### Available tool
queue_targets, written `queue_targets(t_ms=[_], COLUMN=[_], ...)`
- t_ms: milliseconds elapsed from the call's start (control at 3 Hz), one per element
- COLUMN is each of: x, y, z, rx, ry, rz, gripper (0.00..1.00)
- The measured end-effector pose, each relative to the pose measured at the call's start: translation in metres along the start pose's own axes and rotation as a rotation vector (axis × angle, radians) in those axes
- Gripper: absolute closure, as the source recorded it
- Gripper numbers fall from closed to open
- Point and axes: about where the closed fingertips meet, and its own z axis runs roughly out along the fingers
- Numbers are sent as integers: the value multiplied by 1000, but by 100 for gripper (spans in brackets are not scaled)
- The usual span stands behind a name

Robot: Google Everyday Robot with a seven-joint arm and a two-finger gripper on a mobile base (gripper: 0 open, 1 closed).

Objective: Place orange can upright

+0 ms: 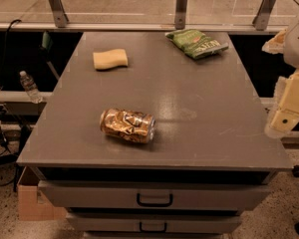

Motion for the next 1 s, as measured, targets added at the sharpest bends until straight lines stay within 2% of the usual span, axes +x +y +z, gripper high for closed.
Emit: queue_targets(t_ms=[333,667,1000], x=[-2,-44,-113], y=[-1,7,23], z=[0,21,56], rx=[3,-34,-103], ry=[-7,-43,-89], rz=[2,-8,-24], gripper=[0,0,0])
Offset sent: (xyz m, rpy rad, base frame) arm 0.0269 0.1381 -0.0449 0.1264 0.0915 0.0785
